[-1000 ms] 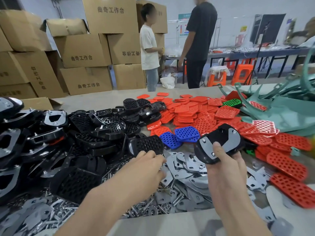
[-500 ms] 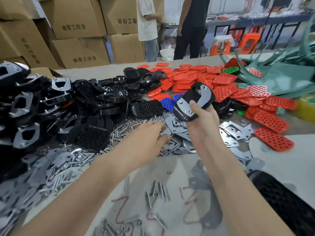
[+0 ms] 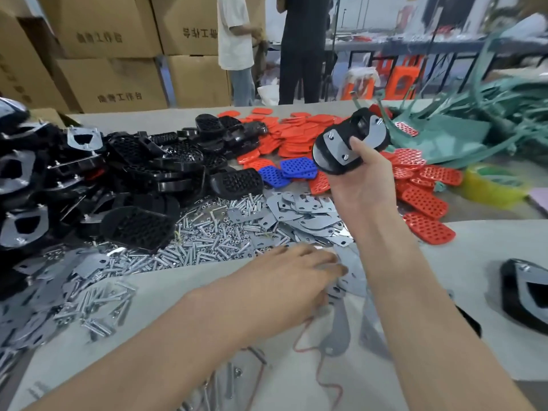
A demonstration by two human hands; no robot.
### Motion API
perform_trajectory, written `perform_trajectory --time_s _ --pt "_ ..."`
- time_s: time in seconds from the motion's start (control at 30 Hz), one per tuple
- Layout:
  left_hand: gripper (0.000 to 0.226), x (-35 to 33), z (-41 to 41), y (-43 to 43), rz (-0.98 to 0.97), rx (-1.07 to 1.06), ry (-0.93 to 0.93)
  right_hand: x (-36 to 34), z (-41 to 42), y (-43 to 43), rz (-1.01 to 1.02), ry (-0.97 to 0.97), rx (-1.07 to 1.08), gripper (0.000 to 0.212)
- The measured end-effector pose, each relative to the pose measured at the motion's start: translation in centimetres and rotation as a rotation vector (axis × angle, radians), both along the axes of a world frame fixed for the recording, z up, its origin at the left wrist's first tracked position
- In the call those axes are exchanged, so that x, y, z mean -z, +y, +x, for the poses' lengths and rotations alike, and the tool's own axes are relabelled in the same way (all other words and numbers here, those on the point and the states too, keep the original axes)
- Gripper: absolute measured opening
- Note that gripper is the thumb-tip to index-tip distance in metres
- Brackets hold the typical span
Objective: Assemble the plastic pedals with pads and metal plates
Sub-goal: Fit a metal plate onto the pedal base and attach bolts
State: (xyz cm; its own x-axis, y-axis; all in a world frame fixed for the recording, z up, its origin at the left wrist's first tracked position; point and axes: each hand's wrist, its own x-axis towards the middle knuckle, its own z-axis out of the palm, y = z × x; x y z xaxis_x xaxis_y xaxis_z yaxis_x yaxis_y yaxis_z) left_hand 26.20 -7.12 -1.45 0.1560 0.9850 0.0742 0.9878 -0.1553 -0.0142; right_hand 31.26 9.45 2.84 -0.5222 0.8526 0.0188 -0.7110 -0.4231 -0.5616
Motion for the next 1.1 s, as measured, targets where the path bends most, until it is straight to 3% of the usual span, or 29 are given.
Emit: perform_trajectory --time_s 0.1,0.27,0.43,0.63,0.8,1.0,1.1 --pt "0.036 0.3 -0.2 0.6 -0.057 -0.004 0.068 -0.3 0.6 0.2 0.011 -0.029 0.011 0.041" --pt "0.02 0.5 -0.4 0.1 0.005 0.04 0.054 -0.5 0.9 0.3 0.007 -0.041 0.015 0.04" --pt "0.044 -0.6 -1.8 -1.3 -0.016 -0.034 0.011 -0.6 0.8 0.1 -0.007 -0.03 0.002 0.04" --pt "0.041 -0.9 -5.2 -2.8 -0.111 -0.18 0.0 -0.9 0.8 -0.4 -0.014 -0.023 -0.013 0.042" --pt "0.059 -1.1 -4.7 -3.3 -0.103 -0.226 -0.047 -1.2 0.9 -0.9 -0.008 -0.002 -0.024 0.041" --pt "0.036 -2.1 -2.8 -3.6 -0.13 -0.239 -0.214 -1.6 0.3 -1.9 0.003 0.008 -0.04 0.042" --pt "0.032 -1.9 -0.7 -2.2 -0.135 -0.192 -0.166 -2.0 0.2 -2.2 0.011 -0.006 -0.034 0.04"
